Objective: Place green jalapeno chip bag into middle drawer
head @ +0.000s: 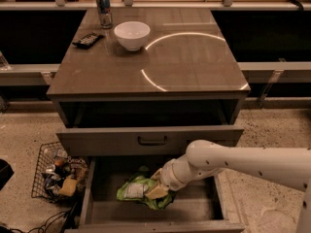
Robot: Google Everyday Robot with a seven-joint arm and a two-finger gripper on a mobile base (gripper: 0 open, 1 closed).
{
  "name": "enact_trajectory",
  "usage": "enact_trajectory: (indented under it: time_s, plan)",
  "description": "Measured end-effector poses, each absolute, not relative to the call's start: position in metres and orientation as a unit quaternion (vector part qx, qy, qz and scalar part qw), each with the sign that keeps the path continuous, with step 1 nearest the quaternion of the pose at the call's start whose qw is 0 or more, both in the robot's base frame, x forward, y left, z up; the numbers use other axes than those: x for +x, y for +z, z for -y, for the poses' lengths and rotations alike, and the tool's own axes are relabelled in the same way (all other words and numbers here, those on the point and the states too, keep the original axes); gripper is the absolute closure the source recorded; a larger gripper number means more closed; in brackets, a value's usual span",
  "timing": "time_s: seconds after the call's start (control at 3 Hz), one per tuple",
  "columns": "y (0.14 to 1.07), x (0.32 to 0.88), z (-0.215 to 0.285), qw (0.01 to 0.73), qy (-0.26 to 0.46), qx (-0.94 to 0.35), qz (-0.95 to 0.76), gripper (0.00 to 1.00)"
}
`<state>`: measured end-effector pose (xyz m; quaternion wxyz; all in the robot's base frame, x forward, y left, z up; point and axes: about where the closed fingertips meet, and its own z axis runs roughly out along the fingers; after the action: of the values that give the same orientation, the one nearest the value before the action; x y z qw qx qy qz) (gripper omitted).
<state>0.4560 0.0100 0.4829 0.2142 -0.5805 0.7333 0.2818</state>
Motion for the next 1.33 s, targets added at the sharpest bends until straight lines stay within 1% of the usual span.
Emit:
enact_trajectory:
  time_s: [0.33, 0.67, 1.33]
  plan:
    - [0.4816, 0.4546, -0.0112, 0.213, 0.284, -0.581, -0.733, 0.82]
    - [0.4809, 0.4537, -0.0123, 0.212, 0.285, -0.581, -0.732, 0.57]
    - [0.4797, 0.452, -0.0144, 0.21, 0.287, -0.583, -0.731, 0.12]
